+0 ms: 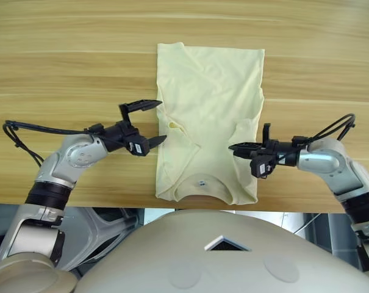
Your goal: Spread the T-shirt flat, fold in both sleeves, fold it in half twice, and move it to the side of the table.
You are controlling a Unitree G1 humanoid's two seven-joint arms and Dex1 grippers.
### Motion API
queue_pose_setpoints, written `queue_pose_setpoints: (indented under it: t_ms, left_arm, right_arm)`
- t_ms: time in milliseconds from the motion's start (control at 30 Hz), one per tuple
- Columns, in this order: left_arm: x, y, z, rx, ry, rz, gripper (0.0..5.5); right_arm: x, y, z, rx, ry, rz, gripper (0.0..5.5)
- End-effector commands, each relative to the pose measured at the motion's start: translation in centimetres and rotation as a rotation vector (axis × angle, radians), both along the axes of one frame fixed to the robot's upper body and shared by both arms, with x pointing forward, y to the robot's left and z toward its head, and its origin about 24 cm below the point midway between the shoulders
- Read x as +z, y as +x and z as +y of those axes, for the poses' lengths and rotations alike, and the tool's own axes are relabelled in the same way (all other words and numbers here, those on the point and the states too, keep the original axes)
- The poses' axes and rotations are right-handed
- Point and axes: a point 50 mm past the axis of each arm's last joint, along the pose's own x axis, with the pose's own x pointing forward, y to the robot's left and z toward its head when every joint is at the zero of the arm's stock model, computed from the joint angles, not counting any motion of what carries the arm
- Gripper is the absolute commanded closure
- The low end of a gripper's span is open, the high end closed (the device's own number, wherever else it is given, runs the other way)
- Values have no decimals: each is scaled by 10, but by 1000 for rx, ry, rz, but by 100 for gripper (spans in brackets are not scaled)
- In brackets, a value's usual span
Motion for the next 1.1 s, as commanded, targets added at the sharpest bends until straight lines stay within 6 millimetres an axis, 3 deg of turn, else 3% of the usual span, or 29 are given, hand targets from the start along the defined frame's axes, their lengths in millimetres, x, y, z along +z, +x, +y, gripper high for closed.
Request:
queue_pose_setpoints:
  t_ms: [33, 267, 467, 533, 667, 733, 833, 933, 1100]
  left_arm:
    - [1, 0, -4, -26, -4, 14, 10]
    - [0, 0, -10, -52, -19, 45, 10]
    - [16, -9, -16, -134, -166, 118, 10]
    - [26, -17, -8, -161, -202, 140, 10]
    - [30, -40, 33, -181, -15, 272, 10]
    - [23, -47, 51, -150, 104, 331, 10]
    - [8, -57, 68, -114, 263, 405, 10]
    - [-9, -67, 73, -113, 336, 466, 10]
    - [-18, -71, 54, -164, 279, 454, 10]
  right_arm:
    - [2, 5, 1, -1, -1, 5, 433]
    - [5, 9, 8, -7, 54, 3, 332]
    - [43, 19, 3, -62, 281, -69, 233]
    - [54, 23, -21, -142, 266, -125, 196]
    - [58, 2, -88, -287, 49, -142, 180]
    - [55, -13, -107, -322, -21, -97, 180]
    - [42, -35, -118, -318, -86, 6, 180]
    - [19, -51, -111, -256, -149, 147, 180]
    - [-7, -69, -89, -154, -137, 271, 180]
